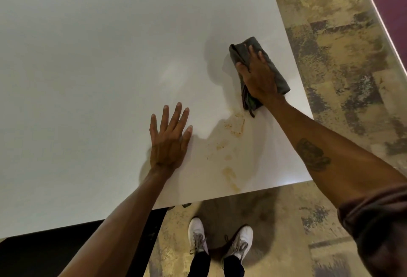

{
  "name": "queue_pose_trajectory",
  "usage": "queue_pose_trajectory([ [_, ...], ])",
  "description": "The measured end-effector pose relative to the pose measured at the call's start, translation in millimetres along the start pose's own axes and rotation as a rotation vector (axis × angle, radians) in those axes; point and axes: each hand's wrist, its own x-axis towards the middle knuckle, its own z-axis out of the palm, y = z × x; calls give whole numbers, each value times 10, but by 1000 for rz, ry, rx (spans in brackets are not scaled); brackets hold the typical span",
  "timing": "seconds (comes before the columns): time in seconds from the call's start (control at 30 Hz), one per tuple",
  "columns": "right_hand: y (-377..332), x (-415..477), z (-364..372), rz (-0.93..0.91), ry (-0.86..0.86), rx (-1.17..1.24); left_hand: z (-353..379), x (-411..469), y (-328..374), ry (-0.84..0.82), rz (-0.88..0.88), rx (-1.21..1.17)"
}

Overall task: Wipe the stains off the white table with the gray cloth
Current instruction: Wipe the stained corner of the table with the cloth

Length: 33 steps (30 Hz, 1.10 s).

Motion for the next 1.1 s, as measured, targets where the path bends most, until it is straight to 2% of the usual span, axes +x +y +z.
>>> queue_pose_trajectory([
  [0.17, -11, -216, -33, -162, -166, -71, 1, 10, 7, -9, -6, -102],
  [0.3, -80, -513, 39, -404, -209, -136, 10, -20, -28, -33, -21, -103],
  [0.4, -86, -700, 56, -468, -254, -175, 18, -16, -48, -37, -30, -103],
  [0.6, -25, -1171, 164, -497, -259, -215, 45, -1, -47, -6, -130, -62],
  [0.83, 52, -1752, 242, -473, -240, -218, 85, -55, -63, -9, -111, -139],
  [1.0, 26, -2086, 318, -386, -170, -201, 79, -355, -212, -35, 11, -164],
  [1.1, -67, -2277, 416, -262, -81, -137, 59, -574, -249, -24, 5, -152],
])
